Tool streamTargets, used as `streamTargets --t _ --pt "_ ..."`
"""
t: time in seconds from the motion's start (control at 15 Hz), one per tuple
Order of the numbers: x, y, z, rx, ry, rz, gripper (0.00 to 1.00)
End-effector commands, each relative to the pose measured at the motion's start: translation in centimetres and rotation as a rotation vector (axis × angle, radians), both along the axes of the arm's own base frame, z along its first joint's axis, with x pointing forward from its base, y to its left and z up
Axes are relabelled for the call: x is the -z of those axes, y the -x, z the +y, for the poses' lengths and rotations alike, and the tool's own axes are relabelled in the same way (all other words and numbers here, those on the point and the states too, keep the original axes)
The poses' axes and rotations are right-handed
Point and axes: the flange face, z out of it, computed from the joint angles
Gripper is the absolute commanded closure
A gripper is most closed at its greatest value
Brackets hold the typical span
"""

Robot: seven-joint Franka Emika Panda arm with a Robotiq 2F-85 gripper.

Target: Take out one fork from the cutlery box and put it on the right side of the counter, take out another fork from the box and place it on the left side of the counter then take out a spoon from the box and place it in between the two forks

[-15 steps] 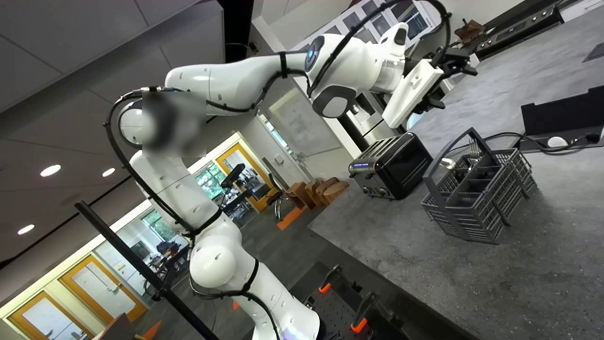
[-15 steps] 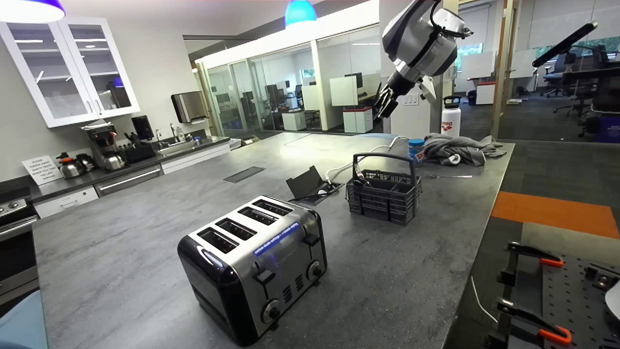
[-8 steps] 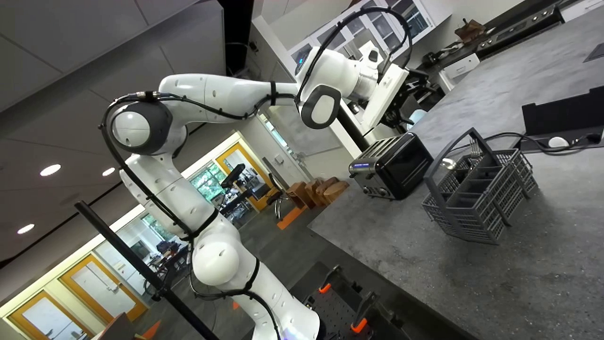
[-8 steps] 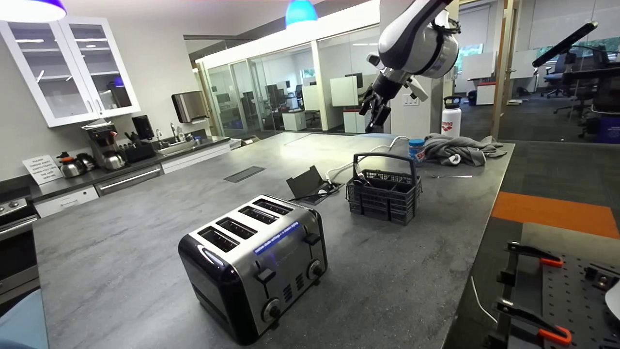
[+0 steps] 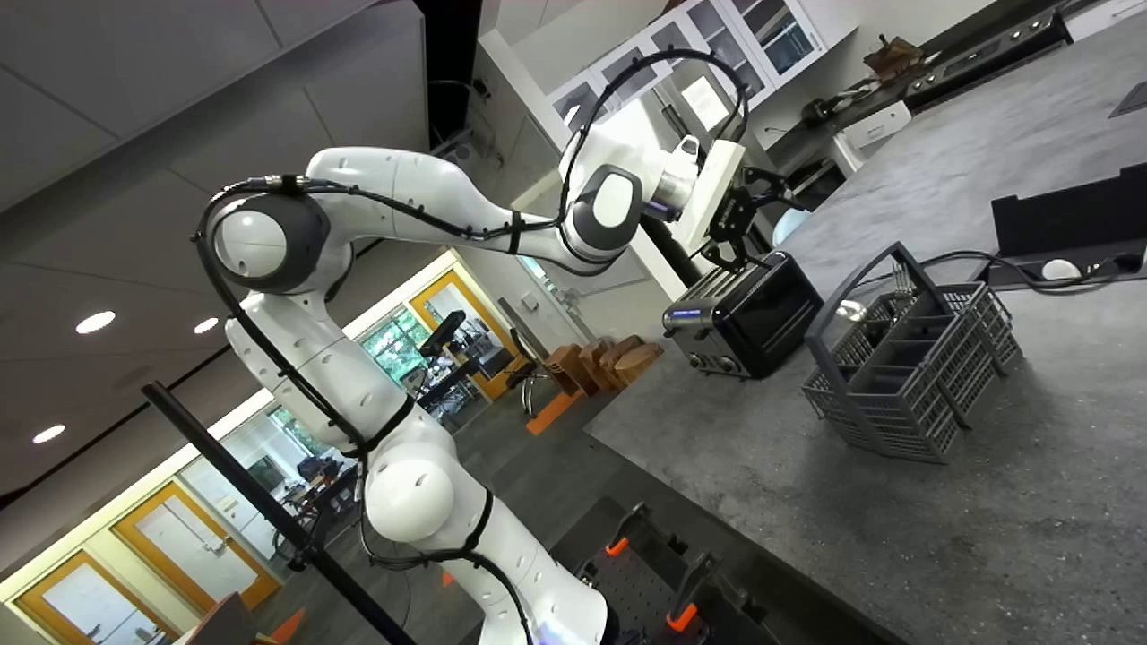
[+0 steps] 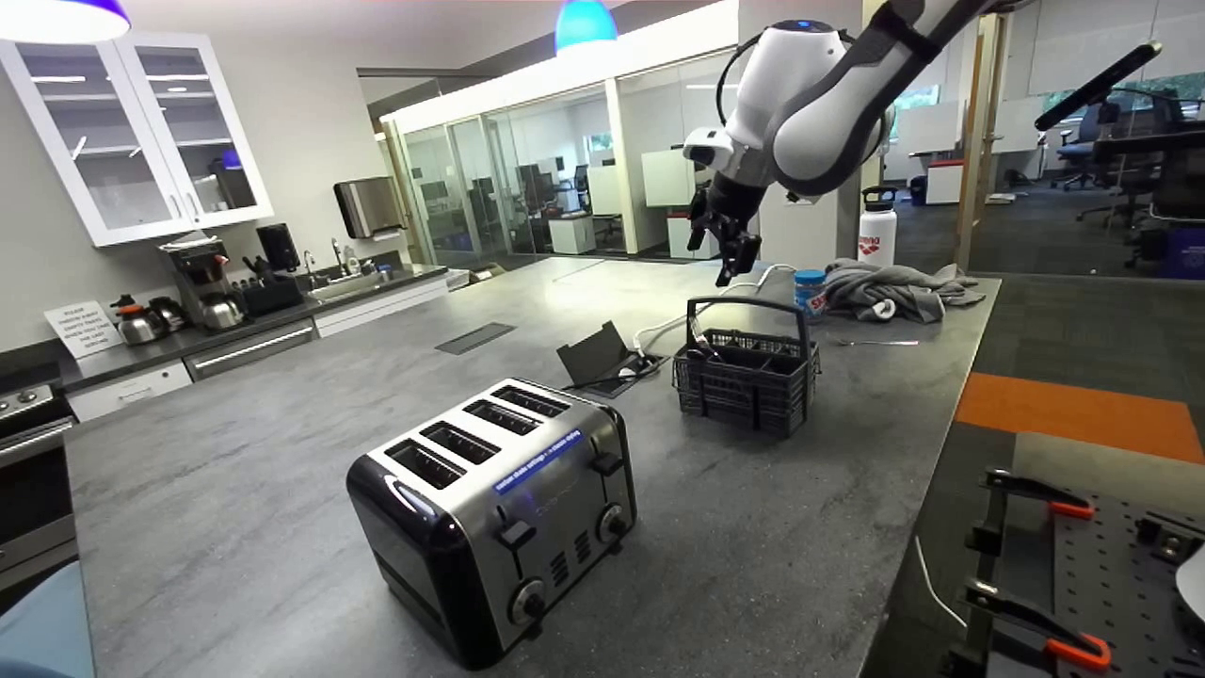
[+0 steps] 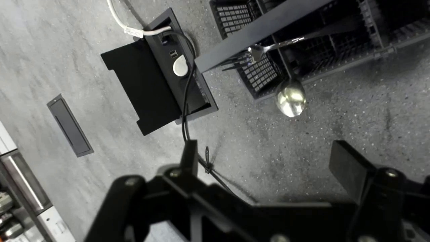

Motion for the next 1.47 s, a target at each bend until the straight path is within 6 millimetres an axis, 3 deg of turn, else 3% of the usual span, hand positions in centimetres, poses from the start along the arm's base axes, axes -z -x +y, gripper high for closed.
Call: streamTargets --t 0.0,0.47,1.0,1.4 --pt "0.0 0.8 2.2 -0.041 0.125 0.062 0.00" --pt "2.6 1.4 6.1 -0.176 0.350 0.223 0.00" --pt "3.4 1.2 5.8 -0.203 0.365 0.239 0.00" --pt "5.0 -0.7 7.0 -0.254 0.400 0.278 0.00"
